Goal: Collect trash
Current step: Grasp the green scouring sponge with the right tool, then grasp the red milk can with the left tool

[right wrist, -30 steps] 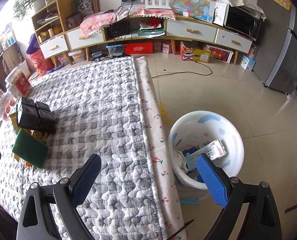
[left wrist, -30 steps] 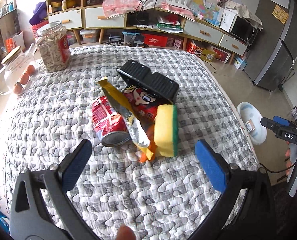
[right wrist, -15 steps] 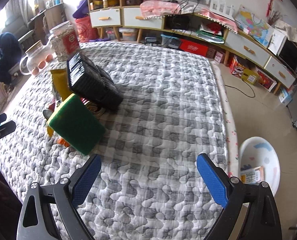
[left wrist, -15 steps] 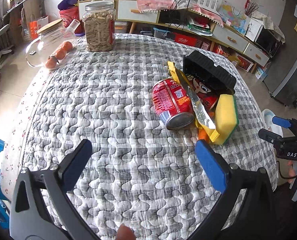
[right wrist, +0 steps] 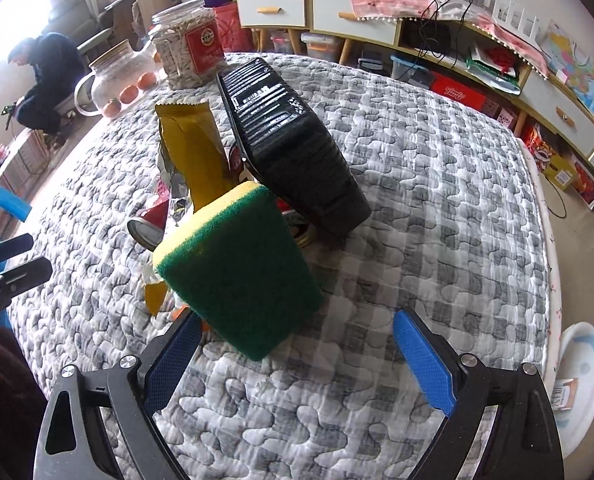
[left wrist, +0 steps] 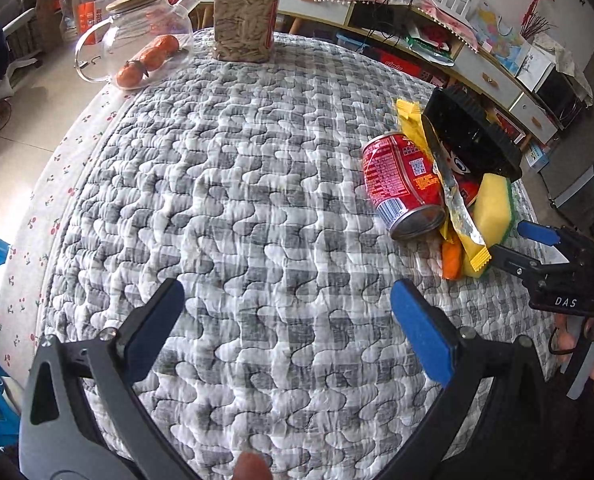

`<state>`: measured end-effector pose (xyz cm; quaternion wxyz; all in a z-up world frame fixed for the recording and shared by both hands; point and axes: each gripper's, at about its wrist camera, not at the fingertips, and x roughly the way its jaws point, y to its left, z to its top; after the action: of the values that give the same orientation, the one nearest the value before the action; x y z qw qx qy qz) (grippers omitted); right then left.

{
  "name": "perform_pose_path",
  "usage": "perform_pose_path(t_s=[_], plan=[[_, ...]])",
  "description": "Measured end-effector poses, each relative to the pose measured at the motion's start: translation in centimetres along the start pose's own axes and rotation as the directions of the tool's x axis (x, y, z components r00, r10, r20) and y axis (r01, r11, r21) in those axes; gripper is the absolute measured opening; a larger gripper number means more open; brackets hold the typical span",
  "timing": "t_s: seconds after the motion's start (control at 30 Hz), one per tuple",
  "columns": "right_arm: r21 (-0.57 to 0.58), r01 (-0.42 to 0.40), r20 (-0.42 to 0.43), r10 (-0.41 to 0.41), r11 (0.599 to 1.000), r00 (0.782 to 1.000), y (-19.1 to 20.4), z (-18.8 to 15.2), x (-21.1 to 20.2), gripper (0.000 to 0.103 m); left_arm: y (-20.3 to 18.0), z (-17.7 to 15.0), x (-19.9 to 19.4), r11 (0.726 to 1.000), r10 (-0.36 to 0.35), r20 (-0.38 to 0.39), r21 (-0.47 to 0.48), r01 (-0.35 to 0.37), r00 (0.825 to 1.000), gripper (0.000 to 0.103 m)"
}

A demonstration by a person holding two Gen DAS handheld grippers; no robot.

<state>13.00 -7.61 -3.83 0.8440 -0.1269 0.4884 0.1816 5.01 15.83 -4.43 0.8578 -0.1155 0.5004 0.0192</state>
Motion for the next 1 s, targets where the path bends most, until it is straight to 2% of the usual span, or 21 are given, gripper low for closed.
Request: perform_pose_path(t_s=[0.13, 0.23, 0.27, 0.3, 0.33, 0.57, 0.8, 1.0], plan=[[0.004, -0.030, 0.012, 0.030, 1.000, 0.999, 0.2, 1.2, 1.0, 0.094, 0.1, 0.2, 0.2, 1.000, -0.003, -0.004, -0.004, 0.003, 1.000, 0.102], [-0.003, -0.039, 0.008, 0.039, 0.999, 0.999, 0.4, 1.7, 2.1, 0.083, 0.1, 0.4, 0.4, 1.000, -0.006, -0.007, -0.004, 0.006, 1.000, 0.102], [-0.002, -0.047, 0.005, 0.047, 0.999, 0.999, 0.5, 1.9, 2.4, 0.076, 0.1, 0.5, 0.6, 1.000, -0.005, -0.007, -0.004, 0.005, 1.000, 0.102], [-0.001, -0.062, 0.001, 0.062, 0.998, 0.998, 0.5, 2.0, 2.7, 0.065, 0.1, 0.6, 0.6, 1.000, -0.006, -0.007, -0.004, 0.006, 1.000, 0.102], [0.002, -0.080, -0.005, 0.080, 0.997, 0.997, 0.6, 2.1, 3.0, 0.060, 0.0, 0.6, 0.7, 1.000, -0.008, -0.007, -0.004, 0.008, 1.000, 0.102], [0.064, -0.093, 0.010, 0.093, 0.994, 0.996, -0.9, 1.3, 1.3, 0.059, -1.6, 0.9, 1.1, 1.000, -0.010, 0.003, 0.025, 0.010, 1.000, 0.102], [0.168, -0.058, 0.026, 0.055, 0.984, 0.998, -4.4, -0.1, -1.3, 0.059, -4.0, 2.0, 2.8, 0.996, -0.006, -0.041, 0.084, 0.009, 0.999, 0.102], [0.225, -0.048, 0.052, 0.037, 0.973, 0.998, -6.8, -1.2, -3.1, 0.059, -5.2, 3.7, 5.0, 0.999, -0.030, -0.077, 0.032, 0.033, 0.997, 0.102]])
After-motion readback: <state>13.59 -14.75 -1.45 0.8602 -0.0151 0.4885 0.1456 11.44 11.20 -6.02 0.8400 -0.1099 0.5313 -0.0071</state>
